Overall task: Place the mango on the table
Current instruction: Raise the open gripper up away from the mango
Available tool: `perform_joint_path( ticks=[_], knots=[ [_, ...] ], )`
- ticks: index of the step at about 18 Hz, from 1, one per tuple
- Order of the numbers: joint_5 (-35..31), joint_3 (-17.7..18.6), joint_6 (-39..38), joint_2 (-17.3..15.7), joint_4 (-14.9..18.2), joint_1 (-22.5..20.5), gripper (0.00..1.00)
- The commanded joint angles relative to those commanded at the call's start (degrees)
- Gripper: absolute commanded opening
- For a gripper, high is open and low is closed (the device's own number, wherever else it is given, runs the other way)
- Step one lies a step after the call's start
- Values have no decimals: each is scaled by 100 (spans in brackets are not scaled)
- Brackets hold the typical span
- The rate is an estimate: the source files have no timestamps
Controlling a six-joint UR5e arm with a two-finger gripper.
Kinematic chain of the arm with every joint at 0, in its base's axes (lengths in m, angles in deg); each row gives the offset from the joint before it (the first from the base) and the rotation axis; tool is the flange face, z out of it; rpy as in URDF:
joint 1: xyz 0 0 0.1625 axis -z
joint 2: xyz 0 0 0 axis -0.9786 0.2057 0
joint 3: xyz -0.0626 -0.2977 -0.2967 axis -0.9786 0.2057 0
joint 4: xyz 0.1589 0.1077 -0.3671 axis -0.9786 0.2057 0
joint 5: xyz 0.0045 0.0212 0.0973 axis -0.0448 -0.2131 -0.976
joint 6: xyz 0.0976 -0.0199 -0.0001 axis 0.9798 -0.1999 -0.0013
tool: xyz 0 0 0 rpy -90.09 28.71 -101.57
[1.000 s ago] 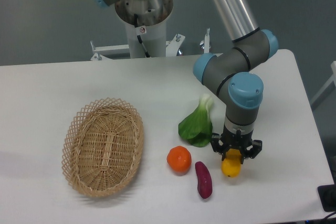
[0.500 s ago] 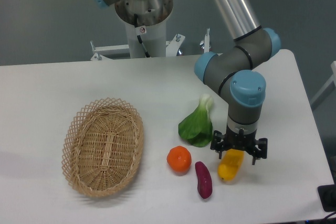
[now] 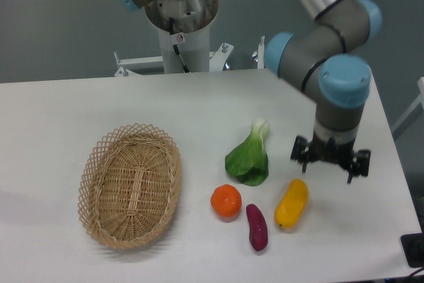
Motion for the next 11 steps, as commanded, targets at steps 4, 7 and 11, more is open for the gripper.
perform_joint_path(
  ticks=[4,7,11],
  knots=[
    [132,36,414,-308,571,-291,100],
    [202,-8,467,-353,599,-326,100],
    [404,-43,467,-361,599,-414,100]
  ],
)
